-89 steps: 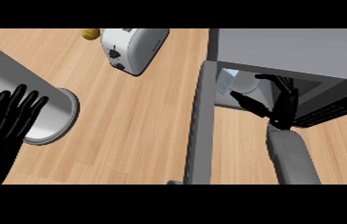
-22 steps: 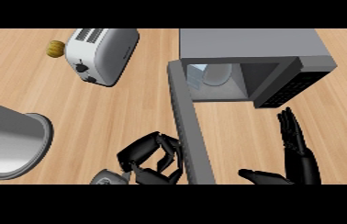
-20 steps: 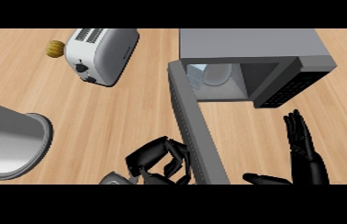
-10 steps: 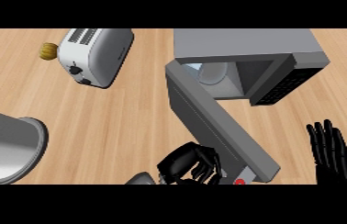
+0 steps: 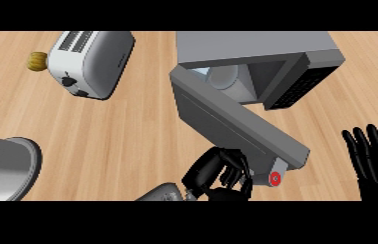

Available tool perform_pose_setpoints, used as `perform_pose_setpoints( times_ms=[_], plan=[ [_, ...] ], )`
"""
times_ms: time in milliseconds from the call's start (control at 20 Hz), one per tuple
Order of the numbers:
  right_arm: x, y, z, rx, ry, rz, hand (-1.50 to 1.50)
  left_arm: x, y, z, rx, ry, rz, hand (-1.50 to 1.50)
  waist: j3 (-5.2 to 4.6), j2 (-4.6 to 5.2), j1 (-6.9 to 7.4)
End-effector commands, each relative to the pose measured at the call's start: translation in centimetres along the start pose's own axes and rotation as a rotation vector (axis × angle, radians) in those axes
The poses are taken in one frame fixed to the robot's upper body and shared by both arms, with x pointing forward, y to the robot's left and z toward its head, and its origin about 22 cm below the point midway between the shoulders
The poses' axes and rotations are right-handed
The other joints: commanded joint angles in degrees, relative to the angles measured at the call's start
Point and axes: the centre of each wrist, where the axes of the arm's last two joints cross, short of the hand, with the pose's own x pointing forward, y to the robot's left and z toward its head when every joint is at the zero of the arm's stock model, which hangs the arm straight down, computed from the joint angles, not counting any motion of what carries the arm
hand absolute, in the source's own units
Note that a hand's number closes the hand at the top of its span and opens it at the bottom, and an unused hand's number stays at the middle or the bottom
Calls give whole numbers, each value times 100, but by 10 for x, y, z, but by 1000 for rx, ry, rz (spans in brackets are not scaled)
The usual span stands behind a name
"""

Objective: Pick up the milk, place it into the microwave and close the microwave

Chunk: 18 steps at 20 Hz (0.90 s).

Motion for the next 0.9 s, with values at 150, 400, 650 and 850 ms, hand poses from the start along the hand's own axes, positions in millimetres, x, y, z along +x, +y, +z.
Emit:
perform_pose_setpoints(
  times_ms=[150, 400, 650, 850],
  plan=[
    [18, 4, -11, 152, -22, -60, -150, 13, 1, -21, 79, -95, 40, 150, -17, 82, -314],
    [27, 6, -18, 214, -47, -89, -150, 37, 19, -50, 159, -84, 44, 150, -4, 111, -572],
    [40, 10, -24, 231, -76, -125, -150, 40, 39, -68, 248, -42, 44, 150, -9, 181, -792],
    [44, 10, -24, 256, -65, -153, -150, 47, 53, -78, 326, -55, 115, 150, -14, 235, -868]
  ],
)
